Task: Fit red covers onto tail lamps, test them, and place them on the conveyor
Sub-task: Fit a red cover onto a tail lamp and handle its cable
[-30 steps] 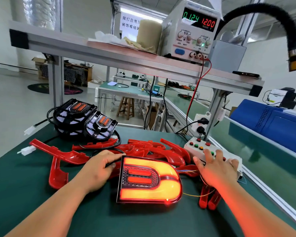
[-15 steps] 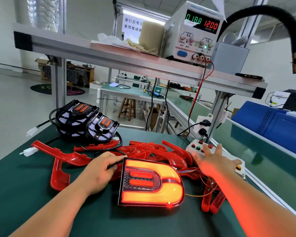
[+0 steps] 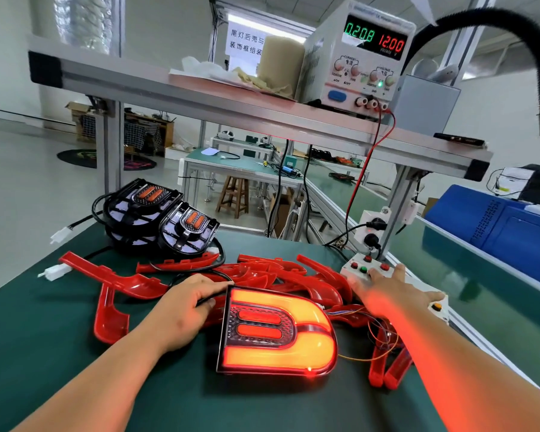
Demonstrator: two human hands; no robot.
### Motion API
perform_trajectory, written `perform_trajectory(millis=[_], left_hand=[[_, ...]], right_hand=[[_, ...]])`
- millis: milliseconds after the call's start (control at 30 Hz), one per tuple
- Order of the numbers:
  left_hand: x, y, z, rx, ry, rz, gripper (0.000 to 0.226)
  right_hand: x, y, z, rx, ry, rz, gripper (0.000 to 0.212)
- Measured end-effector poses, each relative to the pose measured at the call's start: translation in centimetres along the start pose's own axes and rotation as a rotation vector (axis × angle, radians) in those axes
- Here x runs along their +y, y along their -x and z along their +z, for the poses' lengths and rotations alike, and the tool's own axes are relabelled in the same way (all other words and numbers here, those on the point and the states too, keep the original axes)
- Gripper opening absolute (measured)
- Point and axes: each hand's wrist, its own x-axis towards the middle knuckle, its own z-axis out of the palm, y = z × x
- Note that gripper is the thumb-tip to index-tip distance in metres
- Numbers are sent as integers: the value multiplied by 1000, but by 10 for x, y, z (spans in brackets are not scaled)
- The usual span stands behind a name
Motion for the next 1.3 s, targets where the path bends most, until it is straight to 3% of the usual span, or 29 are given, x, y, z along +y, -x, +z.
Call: perform_trajectory(millis=[567, 700, 800, 900, 1033, 1200, 1300], left_hand=[[11, 2, -3, -5, -15, -32, 43], [19, 6, -6, 71, -169, -17, 43], [25, 8, -7, 109, -233, -9, 50], [32, 11, -8, 196, -211, 25, 54], [50, 11, -13, 339, -88, 20, 38], [56, 11, -13, 57, -248, -244, 28], [59, 11, -11, 125, -315, -230, 26]], right_hand=[[3, 6, -1, 6, -11, -13, 80], [8, 20, -11, 125, -62, -17, 79], [4, 40, -18, 278, -244, -164, 62], [-5, 63, -19, 269, -444, -401, 21], [-14, 77, 4, 146, -487, -553, 20], [-11, 73, 29, 170, -510, -597, 16], [-10, 70, 34, 271, -613, -632, 12]])
